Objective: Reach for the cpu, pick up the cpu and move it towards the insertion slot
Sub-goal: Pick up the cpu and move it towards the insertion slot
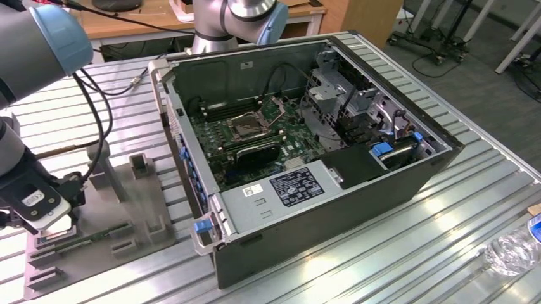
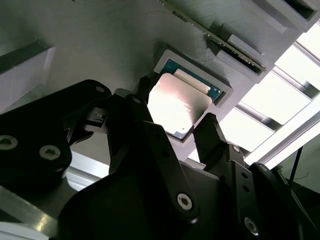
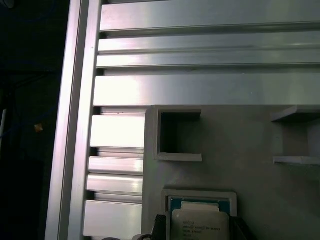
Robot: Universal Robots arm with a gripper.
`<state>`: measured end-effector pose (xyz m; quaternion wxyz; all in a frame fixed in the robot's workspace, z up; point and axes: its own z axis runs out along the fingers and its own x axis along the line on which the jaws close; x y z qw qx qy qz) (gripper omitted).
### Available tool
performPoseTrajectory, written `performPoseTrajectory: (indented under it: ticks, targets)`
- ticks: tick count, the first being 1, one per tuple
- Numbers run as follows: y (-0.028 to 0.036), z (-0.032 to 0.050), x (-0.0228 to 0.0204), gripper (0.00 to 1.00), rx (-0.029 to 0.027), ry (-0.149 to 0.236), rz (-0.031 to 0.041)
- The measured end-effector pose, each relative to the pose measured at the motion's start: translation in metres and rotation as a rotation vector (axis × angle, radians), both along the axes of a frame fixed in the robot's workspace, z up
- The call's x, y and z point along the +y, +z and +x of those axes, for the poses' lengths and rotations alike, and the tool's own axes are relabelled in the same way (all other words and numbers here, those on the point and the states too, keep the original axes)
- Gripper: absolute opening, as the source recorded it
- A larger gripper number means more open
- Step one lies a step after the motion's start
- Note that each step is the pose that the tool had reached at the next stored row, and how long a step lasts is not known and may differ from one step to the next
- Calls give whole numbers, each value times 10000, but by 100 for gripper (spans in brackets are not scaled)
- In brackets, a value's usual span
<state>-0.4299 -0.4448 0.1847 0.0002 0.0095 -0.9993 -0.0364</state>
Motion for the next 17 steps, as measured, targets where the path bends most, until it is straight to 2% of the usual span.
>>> performPoseTrajectory:
  ticks: [17]
  targets:
    - [-17,-3,-1,62,1,0,-21]
